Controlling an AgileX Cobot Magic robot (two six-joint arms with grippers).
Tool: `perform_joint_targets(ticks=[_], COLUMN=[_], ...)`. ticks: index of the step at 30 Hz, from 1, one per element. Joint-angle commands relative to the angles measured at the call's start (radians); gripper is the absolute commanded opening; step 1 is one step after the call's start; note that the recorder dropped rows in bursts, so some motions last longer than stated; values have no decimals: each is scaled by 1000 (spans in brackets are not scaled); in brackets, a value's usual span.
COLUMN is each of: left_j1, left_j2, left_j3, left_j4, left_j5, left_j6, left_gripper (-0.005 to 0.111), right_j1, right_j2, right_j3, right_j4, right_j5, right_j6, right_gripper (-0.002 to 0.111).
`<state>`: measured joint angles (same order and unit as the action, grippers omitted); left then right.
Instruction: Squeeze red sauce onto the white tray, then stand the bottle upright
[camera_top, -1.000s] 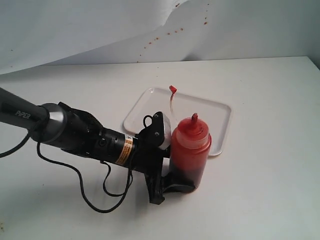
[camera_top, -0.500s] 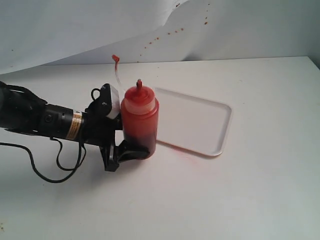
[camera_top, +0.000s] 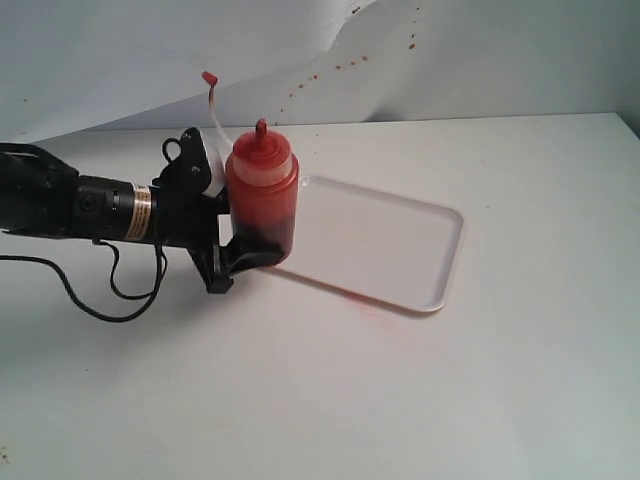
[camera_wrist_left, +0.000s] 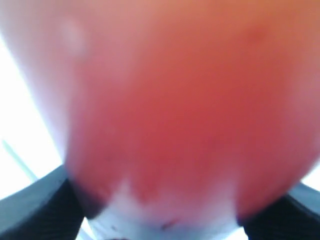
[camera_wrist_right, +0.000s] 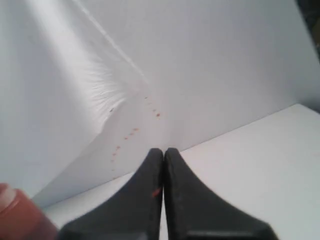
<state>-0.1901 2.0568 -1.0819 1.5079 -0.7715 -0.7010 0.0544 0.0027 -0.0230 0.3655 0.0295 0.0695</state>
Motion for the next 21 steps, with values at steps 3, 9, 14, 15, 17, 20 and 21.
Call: perform_joint_targets(ticks=[3,9,14,15,17,20,21], left_j1=[0,0,-34,-49,-80,-106,-113], left_j2=[-22,-22,-22,-22,-22,-22,-22], left_j3=[-62,-65,-65,-65,-65,-65,-65], left_j4=[-40,-127,-209,-224,-270,-373,-421], left_j5=[48,127,183,210,252,255,255], left_j6=[6,189,352,384,448,559,603], left_gripper=[0,0,0,0,0,0,0], right_j1=[256,514,543,519,465,388,361], right_j2=[197,657,1015,1081,1192,1348,1389], right_j3=[-107,-280,-495,-563,-698,-886,-943], right_j4=[-51,-248,-86,0,3,-71,-71], right_j5=[-93,-300,-541,-505,-390,-180,-117], right_j6=[-17,-53,-172,-209,-273,-249,-245], right_gripper=[0,0,0,0,0,0,0])
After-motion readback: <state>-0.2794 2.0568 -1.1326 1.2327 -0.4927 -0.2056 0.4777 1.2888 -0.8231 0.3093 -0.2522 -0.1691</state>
